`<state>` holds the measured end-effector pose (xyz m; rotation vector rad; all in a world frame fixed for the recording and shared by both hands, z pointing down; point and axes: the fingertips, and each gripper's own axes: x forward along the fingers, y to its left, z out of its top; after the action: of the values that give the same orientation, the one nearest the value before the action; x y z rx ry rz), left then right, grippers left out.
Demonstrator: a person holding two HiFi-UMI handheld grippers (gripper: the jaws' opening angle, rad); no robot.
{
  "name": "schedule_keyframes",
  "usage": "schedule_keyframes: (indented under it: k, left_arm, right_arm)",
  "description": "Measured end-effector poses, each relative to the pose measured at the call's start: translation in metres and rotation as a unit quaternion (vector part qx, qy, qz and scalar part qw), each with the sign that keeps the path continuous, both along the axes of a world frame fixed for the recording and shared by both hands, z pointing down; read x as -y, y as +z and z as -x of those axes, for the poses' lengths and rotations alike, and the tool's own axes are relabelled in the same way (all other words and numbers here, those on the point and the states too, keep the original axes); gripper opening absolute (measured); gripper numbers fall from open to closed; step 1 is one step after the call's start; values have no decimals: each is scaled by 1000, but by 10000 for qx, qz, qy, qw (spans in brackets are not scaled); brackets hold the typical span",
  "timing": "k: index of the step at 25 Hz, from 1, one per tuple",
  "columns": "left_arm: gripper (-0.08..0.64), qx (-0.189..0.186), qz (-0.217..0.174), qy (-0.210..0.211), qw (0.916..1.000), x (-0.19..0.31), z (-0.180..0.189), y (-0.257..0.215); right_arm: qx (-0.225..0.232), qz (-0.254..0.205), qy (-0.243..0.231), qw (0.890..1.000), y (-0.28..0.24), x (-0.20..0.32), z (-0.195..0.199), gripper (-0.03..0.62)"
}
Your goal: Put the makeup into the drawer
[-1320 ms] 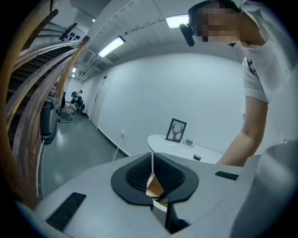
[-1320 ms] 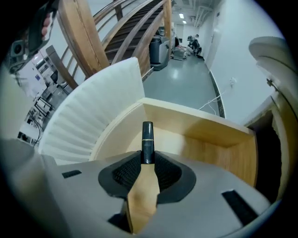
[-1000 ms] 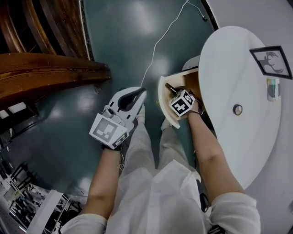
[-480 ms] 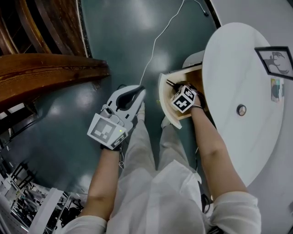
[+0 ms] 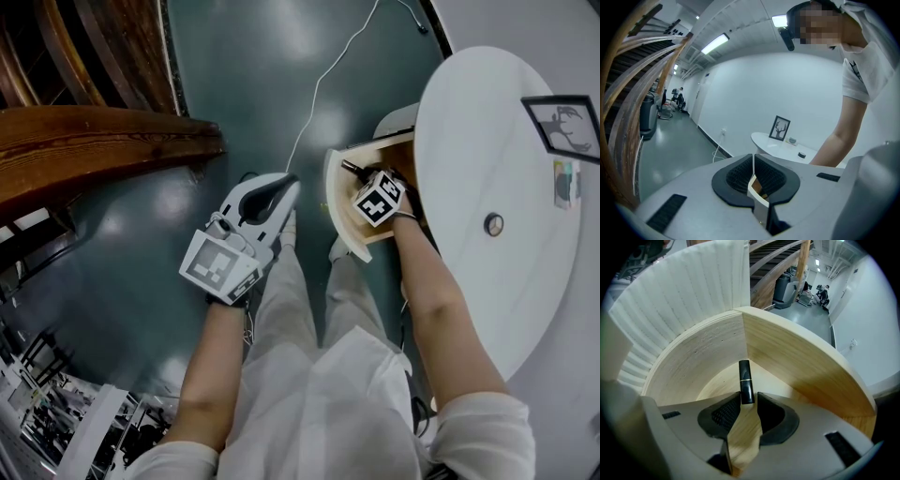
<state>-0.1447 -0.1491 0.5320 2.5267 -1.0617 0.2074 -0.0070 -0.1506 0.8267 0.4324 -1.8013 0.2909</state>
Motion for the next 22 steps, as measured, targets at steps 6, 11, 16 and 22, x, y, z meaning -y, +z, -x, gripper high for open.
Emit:
schedule_keyframes:
  k: [6,11,16,22]
  left_arm:
    - [26,-17,-49,18,10000,1,-4,-5]
    - [26,-23,-106,23,9999,1,-6,-17]
    - [26,-28,-184,34,9998,0,-8,-29]
    - [26,-5,-277,13,9996,-1,-8,-47]
  right_arm:
    - [75,-54,241,9997,-12,2,-3,104]
    - [186,-97,388,9990,-32,-2,2,104]
    - [278,-91,403,9988,-49,-10,8,104]
    - [494,-165,590,9969,-80,-17,17,103]
